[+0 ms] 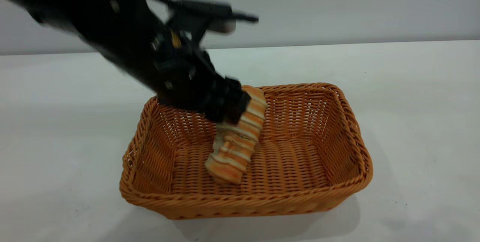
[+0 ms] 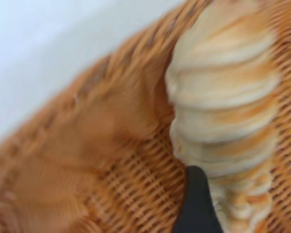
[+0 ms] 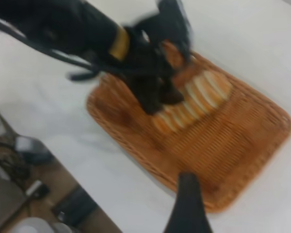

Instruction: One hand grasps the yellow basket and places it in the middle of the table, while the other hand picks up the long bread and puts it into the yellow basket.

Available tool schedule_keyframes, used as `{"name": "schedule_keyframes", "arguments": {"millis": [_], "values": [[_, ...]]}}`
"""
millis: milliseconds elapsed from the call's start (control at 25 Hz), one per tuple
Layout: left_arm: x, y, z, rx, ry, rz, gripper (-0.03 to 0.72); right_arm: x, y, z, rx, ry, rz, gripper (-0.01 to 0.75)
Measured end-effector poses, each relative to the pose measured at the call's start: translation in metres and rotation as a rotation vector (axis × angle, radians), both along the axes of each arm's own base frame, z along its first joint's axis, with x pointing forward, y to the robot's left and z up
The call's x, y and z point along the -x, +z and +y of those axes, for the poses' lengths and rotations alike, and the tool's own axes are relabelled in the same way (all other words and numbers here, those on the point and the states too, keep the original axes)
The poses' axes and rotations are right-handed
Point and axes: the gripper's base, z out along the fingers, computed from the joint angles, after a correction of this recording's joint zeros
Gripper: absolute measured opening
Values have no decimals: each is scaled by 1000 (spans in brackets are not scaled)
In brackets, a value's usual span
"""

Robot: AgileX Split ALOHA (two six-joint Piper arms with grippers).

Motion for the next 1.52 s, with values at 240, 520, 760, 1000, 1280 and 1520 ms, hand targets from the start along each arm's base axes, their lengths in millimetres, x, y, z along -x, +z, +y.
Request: {"name": "schedule_keyframes", "arguments": {"millis": [240,520,760,1000,1280,1520], "values": [[11,89,27,15,-43,-142,575,28,11,-16,42,-60,-40,587],[48,182,86,68,57,-262,526,72,21,-35,59,-116,-65,587],[101,216,122,28,84,-217,526,101,5,-51,90,-188,-63,587],[154,212,146,-10,79,-149,526,124,-62,-60,121,-209,12,587],[207,178,170,-17,80,-130,526,148,-105,-76,96,-329,-45,587],[239,157,185,2,94,-147,526,157,-109,-86,94,-412,-109,587]]}}
